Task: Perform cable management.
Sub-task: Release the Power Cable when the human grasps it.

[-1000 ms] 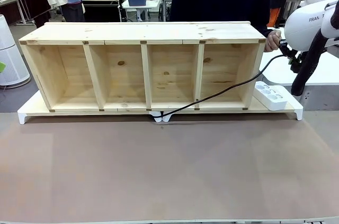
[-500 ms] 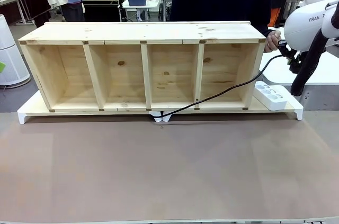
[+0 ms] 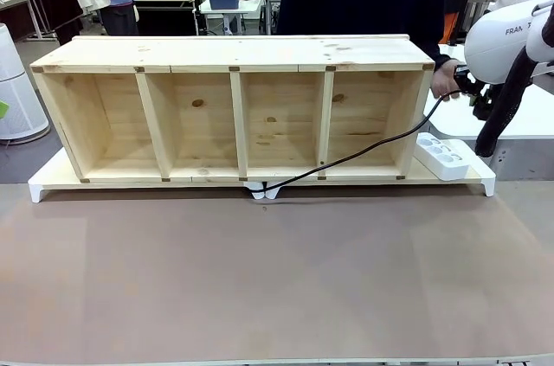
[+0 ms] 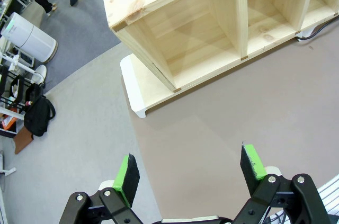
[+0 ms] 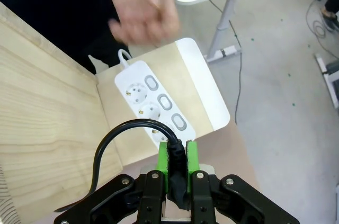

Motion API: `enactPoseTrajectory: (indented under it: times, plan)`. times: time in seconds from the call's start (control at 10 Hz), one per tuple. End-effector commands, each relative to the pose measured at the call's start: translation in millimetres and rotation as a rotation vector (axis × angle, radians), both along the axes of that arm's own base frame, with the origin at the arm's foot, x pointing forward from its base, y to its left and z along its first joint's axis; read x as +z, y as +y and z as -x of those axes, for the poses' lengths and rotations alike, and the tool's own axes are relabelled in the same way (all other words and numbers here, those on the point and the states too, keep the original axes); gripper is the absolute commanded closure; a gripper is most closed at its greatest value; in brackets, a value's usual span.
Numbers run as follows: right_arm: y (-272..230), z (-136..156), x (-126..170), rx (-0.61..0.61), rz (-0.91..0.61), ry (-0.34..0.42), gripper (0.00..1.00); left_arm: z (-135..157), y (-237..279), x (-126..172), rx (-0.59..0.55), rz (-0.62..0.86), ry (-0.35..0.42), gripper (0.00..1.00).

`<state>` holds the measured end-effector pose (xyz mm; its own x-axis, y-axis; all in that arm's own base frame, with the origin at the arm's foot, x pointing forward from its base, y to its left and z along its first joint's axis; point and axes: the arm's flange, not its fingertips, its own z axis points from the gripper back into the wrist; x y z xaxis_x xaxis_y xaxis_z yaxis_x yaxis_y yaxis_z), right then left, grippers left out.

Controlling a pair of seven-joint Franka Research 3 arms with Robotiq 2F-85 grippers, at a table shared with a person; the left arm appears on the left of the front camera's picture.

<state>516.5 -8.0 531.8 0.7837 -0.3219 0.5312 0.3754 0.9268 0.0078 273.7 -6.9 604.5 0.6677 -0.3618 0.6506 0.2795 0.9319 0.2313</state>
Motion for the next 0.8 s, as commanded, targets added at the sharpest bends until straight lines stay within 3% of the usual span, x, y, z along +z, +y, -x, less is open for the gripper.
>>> enactPoseTrajectory:
  times: [0.0, 0.7]
  plan:
    - [-0.5, -0.8, 0.9, -0.005, 0.007, -0.005, 0.84, -0.3, -0.3, 0.2, 0.006, 0.004, -0.002, 0.00]
    - [-0.5, -0.8, 0.9, -0.005, 0.007, -0.005, 0.84, -0.3, -0.3, 0.2, 0.006, 0.004, -0.002, 0.00]
